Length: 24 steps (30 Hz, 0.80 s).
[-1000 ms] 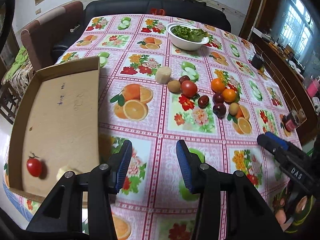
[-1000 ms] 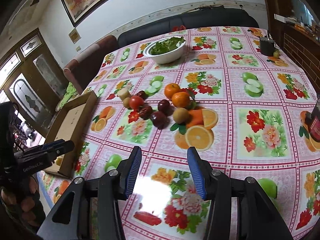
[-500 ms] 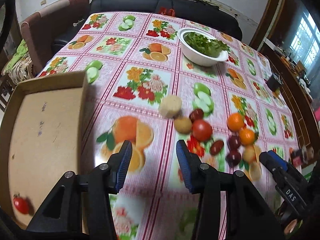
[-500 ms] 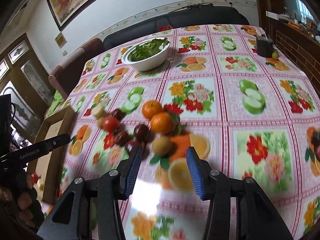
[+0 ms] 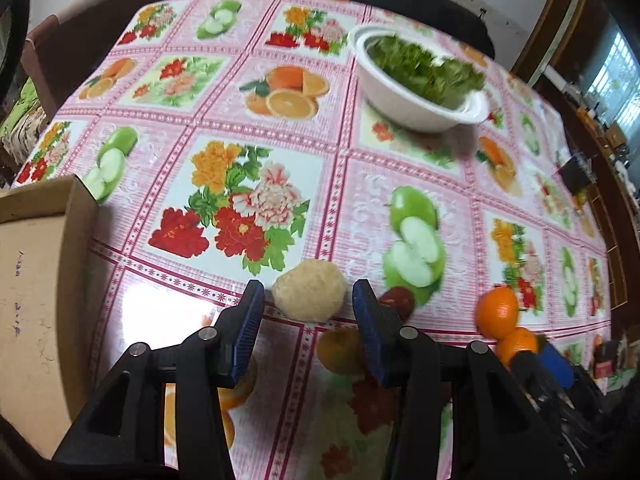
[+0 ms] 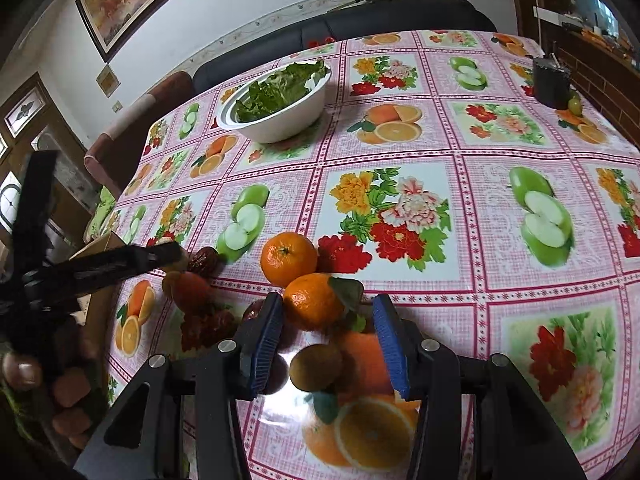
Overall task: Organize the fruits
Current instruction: 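Grasp the pale yellow round piece with the left tool while the right tool grasps a leafy mandarin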
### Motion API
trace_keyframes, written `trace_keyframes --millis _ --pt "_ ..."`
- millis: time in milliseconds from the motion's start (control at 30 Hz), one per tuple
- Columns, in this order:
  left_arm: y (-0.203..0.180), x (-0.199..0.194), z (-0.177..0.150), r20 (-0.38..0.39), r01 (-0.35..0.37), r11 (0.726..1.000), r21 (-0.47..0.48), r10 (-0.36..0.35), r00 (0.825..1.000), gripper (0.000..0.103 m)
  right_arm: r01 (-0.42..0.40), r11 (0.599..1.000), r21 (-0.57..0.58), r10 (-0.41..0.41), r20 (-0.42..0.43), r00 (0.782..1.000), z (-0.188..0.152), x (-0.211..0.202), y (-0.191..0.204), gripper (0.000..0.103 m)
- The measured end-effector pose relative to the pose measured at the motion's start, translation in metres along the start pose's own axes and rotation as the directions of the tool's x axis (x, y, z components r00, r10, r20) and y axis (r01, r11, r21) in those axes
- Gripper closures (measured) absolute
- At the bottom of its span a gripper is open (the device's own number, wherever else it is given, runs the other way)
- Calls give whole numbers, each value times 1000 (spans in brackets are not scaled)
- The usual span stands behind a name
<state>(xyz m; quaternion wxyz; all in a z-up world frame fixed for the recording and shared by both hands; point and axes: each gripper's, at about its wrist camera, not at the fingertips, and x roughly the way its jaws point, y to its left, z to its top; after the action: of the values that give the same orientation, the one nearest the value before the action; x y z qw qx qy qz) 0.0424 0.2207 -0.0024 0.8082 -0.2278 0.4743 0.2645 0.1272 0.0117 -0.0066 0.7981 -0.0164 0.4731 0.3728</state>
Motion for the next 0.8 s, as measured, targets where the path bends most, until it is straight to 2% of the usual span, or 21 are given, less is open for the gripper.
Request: trace_keyframes --millis 100,167,200,233,333,600,700,800 --pt "3 0 -1 30 -22 1000 1 22 999 60 -8 1000 -6 8 -5 1000 1 4 1 55" --pt "6 -1 0 37 -14 1000 -9 14 999 71 -26 1000 -6 25 -15 1000 1 8 2 57" --pt "6 -1 0 37 -17 1000 -9 18 999 71 -36 999 -8 36 -10 999 1 8 3 65" --pt "6 -1 0 37 -17 1000 -9 17 999 72 -48 999 -12 48 -6 999 1 8 4 67" --pt "7 -8 -5 46 -13 1000 -10 14 999 73 -19 999 -32 19 0 1000 0 5 9 68" --pt "16 -40 -27 69 23 1000 -14 -22 997 73 -22 999 -47 24 51 998 -3 -18 15 68" --pt "20 -49 -31 78 34 999 -18 -32 996 73 45 998 -52 -42 55 998 -1 -14 14 66" --pt "26 -63 -35 92 42 999 -17 -41 995 73 24 999 -47 -22 58 998 -2 -14 11 88"
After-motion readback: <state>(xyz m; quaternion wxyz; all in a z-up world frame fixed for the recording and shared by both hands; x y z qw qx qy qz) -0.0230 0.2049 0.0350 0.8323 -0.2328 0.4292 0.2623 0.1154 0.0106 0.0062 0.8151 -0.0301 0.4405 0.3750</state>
